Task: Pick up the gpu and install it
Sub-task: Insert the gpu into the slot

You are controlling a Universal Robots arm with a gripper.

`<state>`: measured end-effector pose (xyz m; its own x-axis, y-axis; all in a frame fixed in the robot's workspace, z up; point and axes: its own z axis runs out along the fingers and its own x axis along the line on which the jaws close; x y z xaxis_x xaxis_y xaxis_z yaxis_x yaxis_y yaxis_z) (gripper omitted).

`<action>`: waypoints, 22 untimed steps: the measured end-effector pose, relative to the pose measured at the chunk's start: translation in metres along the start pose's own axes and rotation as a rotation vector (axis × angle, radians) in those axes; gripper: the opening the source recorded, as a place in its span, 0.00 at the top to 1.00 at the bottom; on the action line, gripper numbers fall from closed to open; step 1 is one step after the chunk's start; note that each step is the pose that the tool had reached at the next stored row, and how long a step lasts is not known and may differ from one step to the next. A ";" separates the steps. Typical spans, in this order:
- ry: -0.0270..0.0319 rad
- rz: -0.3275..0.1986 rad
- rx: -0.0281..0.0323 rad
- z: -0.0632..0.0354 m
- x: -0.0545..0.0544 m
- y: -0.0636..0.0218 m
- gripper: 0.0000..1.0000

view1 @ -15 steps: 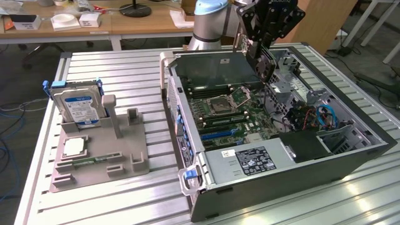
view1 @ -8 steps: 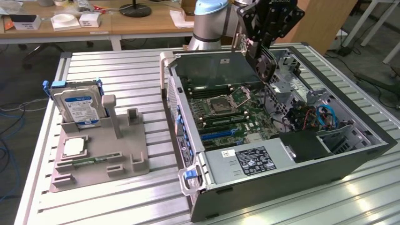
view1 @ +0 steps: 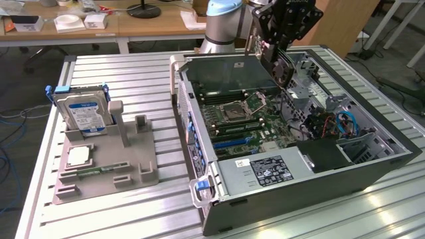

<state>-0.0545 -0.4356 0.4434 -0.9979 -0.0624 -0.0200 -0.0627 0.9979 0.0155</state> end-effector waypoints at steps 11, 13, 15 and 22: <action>0.0008 -0.048 -0.0010 0.0000 0.000 -0.0003 0.74; 0.0009 -0.058 -0.0012 0.0000 0.000 -0.0004 0.74; 0.0011 -0.067 -0.0014 0.0000 0.000 -0.0005 0.74; 0.0015 -0.099 -0.0020 0.0000 0.000 -0.0008 0.74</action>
<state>-0.0545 -0.4364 0.4434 -0.9868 -0.1610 -0.0199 -0.1613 0.9868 0.0155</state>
